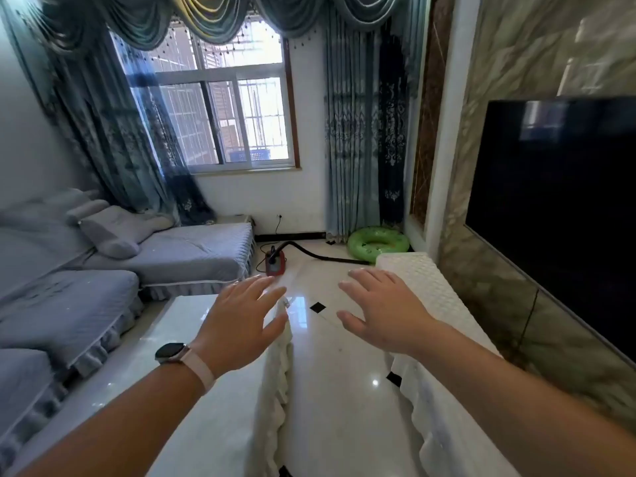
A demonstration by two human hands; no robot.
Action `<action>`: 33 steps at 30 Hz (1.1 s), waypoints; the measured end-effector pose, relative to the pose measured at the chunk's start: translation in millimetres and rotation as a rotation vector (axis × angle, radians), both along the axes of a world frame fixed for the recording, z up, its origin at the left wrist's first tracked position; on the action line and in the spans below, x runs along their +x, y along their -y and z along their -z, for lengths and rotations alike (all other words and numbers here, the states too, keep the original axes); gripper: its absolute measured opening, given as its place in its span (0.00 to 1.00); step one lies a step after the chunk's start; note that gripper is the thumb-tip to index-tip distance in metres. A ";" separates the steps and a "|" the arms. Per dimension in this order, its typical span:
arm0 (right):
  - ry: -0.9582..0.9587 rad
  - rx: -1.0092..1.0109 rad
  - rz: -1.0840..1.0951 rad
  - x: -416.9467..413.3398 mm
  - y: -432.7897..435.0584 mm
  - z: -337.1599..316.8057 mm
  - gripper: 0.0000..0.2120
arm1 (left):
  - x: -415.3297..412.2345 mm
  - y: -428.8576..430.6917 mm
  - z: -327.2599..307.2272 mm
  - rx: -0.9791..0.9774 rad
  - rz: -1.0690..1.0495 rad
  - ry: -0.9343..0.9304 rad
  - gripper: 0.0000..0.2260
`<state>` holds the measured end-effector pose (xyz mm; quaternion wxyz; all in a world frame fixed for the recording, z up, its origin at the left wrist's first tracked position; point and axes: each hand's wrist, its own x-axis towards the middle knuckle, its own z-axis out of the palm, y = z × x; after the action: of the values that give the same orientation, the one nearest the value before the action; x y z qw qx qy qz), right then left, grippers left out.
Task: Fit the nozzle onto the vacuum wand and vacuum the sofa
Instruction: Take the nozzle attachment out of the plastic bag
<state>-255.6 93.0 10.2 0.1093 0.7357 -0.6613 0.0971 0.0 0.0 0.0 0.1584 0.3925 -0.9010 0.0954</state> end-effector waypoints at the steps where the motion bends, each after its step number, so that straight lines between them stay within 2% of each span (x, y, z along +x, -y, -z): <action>1: -0.004 0.008 -0.008 -0.1 4.4 2.1 0.27 | -0.5 3.5 3.0 0.008 -0.005 0.010 0.27; 7: -0.033 0.029 -0.007 -1.7 52.4 18.4 0.28 | -2.4 49.0 27.1 0.022 -0.017 -0.001 0.28; 17: -0.079 0.150 0.052 20.4 194.5 28.5 0.28 | 18.2 210.8 57.3 0.044 0.053 -0.018 0.25; 21: -0.084 0.165 0.065 35.5 257.0 25.9 0.32 | 33.3 275.8 61.2 0.048 0.062 -0.053 0.24; 25: -0.085 0.171 0.059 46.5 312.9 31.7 0.30 | 44.8 327.1 75.2 0.039 0.058 -0.062 0.23; 33: -0.036 0.191 0.038 32.6 399.8 55.6 0.39 | 26.5 401.6 98.6 0.022 0.092 -0.129 0.17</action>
<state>-223.0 -306.9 -45.4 0.0525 0.7316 -0.6795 0.0182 26.5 -401.6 -98.6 0.2160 0.3576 -0.9070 0.0528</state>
